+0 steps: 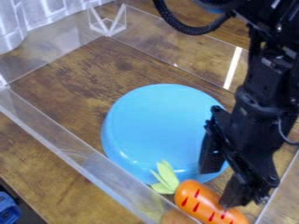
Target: Move the carrot to the right side
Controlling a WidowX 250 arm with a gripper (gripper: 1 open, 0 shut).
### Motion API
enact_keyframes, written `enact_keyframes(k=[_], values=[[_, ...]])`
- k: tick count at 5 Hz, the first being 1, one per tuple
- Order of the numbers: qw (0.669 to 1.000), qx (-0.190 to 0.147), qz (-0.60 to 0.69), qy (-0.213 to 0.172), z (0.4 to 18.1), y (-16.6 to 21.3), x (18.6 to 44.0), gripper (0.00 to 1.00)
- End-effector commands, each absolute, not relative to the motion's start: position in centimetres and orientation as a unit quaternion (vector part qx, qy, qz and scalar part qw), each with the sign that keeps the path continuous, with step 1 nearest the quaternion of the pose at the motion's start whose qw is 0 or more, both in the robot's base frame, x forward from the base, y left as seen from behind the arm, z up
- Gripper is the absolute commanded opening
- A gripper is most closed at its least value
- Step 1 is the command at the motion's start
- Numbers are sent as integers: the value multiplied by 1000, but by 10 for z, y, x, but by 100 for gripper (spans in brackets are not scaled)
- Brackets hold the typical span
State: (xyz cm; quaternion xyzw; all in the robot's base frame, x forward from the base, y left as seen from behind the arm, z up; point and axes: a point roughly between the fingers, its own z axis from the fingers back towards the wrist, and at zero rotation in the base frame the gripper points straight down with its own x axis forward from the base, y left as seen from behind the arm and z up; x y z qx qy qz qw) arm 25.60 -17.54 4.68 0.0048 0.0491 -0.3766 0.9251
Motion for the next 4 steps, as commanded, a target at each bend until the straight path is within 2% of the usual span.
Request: enact_keyframes(k=[1,2,3,4], values=[[919,3,-393,34,47,-183,256,100],[912,7,-408,41,31,-178,258,100],[906,13,-421,48,26,-175,260,100],[904,16,-424,53,25,-174,263,0]])
